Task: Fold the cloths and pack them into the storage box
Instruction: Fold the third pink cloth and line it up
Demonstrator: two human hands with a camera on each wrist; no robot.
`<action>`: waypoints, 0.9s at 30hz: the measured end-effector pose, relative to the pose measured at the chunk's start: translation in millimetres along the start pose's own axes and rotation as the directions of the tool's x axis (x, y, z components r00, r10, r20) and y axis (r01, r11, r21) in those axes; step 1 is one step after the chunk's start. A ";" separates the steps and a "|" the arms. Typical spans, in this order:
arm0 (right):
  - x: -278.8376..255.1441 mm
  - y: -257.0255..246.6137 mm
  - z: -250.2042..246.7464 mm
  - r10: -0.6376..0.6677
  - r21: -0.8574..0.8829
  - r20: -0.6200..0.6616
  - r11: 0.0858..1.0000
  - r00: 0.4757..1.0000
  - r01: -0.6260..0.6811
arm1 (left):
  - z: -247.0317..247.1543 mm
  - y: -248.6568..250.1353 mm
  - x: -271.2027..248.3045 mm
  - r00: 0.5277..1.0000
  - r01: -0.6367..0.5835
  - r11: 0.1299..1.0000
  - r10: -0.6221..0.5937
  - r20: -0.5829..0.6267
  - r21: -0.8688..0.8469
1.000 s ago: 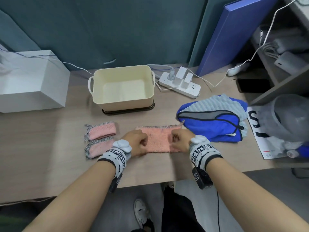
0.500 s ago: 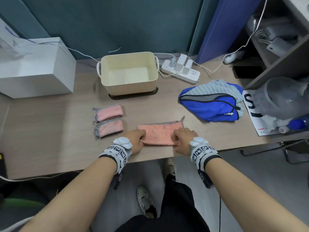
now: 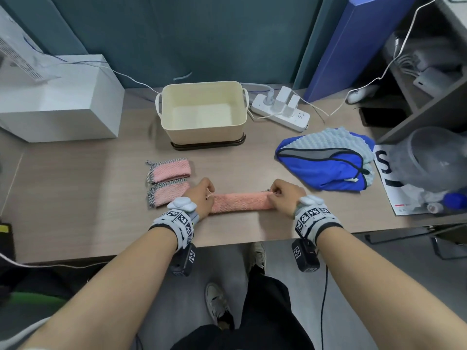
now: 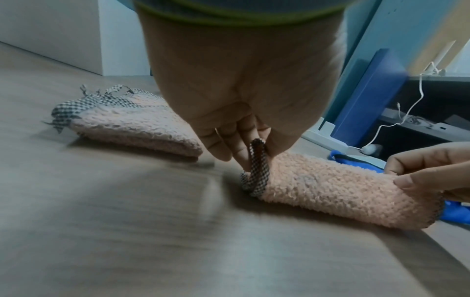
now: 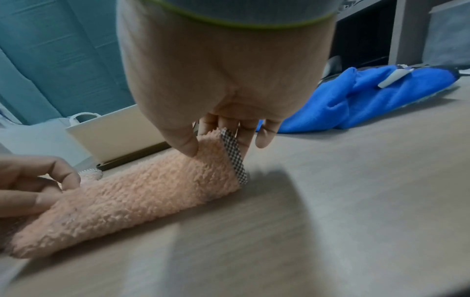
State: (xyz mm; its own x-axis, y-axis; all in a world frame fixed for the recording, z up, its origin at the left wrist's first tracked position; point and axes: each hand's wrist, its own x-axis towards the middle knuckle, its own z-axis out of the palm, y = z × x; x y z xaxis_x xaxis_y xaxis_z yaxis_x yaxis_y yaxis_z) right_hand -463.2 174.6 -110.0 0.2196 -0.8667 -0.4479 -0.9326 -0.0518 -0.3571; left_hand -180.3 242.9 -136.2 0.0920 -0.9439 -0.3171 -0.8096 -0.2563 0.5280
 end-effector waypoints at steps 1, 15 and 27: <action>4.2 -0.5 -1.9 0.006 -0.006 -0.007 1.000 1.000 -0.006 | 0.8 0.7 3.5 1.000 -0.001 1.000 0.001 0.000 0.017; 39.0 15.3 2.1 -0.031 -0.130 -0.029 0.991 0.999 0.027 | 10.8 22.6 24.7 0.975 -0.174 0.916 0.213 -0.069 0.362; 29.0 0.3 1.5 -0.056 -0.016 0.202 0.998 0.978 0.061 | 48.8 58.9 8.7 0.940 -0.272 0.961 0.254 0.229 0.052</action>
State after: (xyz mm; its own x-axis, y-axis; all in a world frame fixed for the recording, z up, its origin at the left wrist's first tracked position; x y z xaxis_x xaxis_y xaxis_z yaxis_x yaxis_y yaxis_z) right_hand -456.7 150.3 -124.3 0.3250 -0.7446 -0.5830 -0.9220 -0.1123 -0.3706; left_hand -255.4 229.7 -146.3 -0.2522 -0.9043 -0.3446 -0.8330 0.0216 0.5529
